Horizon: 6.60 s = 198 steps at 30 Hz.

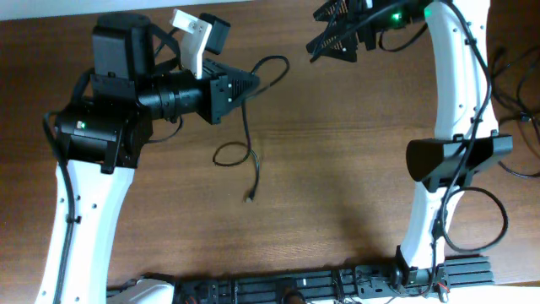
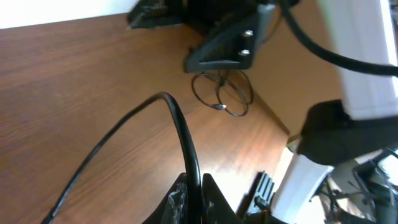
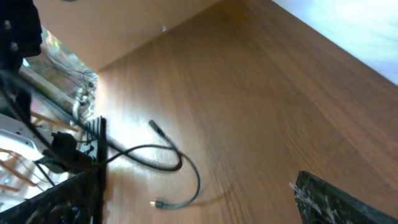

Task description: Untangle cables

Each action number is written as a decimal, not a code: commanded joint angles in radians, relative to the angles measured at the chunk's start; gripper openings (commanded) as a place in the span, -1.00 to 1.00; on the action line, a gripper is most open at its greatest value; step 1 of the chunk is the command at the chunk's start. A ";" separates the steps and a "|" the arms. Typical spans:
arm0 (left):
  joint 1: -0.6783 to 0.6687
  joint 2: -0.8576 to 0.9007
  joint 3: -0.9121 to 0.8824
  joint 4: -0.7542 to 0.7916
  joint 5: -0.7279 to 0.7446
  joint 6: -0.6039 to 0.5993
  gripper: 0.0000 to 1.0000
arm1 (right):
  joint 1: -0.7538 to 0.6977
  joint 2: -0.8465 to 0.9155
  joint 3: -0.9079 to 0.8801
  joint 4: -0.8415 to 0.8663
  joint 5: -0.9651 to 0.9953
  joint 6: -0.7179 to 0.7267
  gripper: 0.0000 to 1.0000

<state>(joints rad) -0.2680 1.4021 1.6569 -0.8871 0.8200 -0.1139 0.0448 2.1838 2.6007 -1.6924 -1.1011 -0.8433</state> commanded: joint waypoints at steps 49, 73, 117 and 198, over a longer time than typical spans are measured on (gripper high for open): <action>0.161 -0.024 0.023 -0.259 -0.344 0.065 -0.51 | 0.407 -0.803 -1.540 0.620 0.677 0.808 0.98; 0.161 -0.023 0.023 -0.282 -0.327 0.066 -0.37 | 0.519 -0.801 -1.907 1.197 0.650 2.012 -0.71; 0.161 -0.023 0.023 -0.289 -0.330 0.066 -0.28 | -0.736 -0.995 -1.456 1.546 0.522 1.012 -0.92; 0.157 -0.937 -0.544 -0.217 -0.502 0.102 0.72 | -0.055 -1.751 -1.415 0.684 0.933 0.900 0.98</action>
<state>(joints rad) -0.1101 0.4816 1.1267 -1.1046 0.3172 0.0387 -0.0177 0.4389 1.1728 -1.0042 -0.1837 0.0643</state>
